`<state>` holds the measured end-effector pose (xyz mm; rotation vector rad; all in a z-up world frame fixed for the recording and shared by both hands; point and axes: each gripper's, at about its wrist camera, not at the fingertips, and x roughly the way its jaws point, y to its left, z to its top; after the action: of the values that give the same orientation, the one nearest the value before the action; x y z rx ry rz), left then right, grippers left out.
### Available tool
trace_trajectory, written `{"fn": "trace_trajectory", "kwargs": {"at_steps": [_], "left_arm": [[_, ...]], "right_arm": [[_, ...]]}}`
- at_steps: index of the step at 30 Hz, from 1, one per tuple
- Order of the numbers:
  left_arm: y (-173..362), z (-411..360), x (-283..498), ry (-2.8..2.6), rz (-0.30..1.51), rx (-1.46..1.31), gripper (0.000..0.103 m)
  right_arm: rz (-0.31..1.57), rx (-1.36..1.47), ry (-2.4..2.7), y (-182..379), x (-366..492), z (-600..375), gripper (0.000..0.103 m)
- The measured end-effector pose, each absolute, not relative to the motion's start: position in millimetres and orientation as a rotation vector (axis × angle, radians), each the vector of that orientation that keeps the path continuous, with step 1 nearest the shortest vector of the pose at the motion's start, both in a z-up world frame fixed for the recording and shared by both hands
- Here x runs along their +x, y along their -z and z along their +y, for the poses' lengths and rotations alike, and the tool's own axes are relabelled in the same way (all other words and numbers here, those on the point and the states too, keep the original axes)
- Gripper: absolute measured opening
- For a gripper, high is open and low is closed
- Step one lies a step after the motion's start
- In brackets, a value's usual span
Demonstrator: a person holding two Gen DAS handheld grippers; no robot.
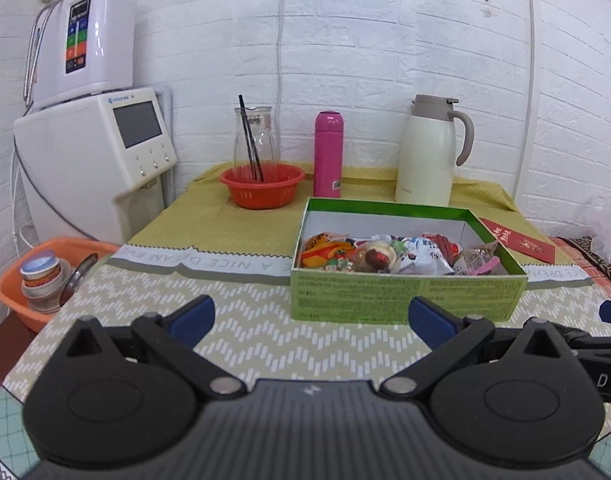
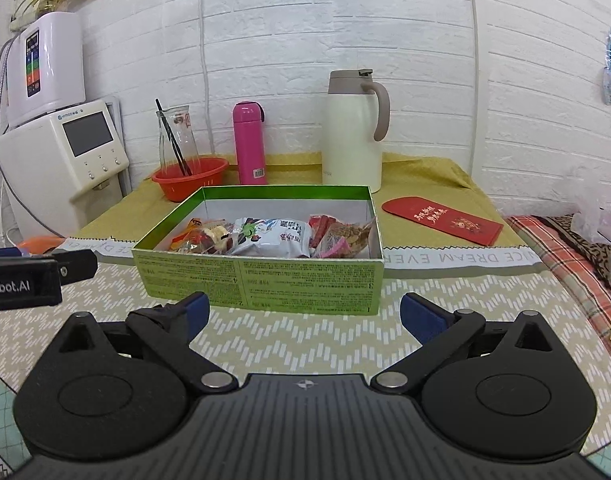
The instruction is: Organize snacks
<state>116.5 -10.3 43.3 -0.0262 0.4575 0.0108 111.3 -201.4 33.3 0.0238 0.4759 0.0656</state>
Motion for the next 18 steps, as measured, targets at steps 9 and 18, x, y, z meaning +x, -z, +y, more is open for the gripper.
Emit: {"fn": "trace_trajectory", "kwargs": {"at_steps": [9, 18], "left_arm": [[-28, -23, 75, -0.036, 0.490, 0.033, 0.103], [-23, -26, 65, -0.033, 0.500, 0.050, 0.103]], "right_arm": [[0.504, 0.007, -0.022, -23, 64, -201, 0.103], [0.507, -0.030, -0.011, -18, 55, -194, 0.103]]}}
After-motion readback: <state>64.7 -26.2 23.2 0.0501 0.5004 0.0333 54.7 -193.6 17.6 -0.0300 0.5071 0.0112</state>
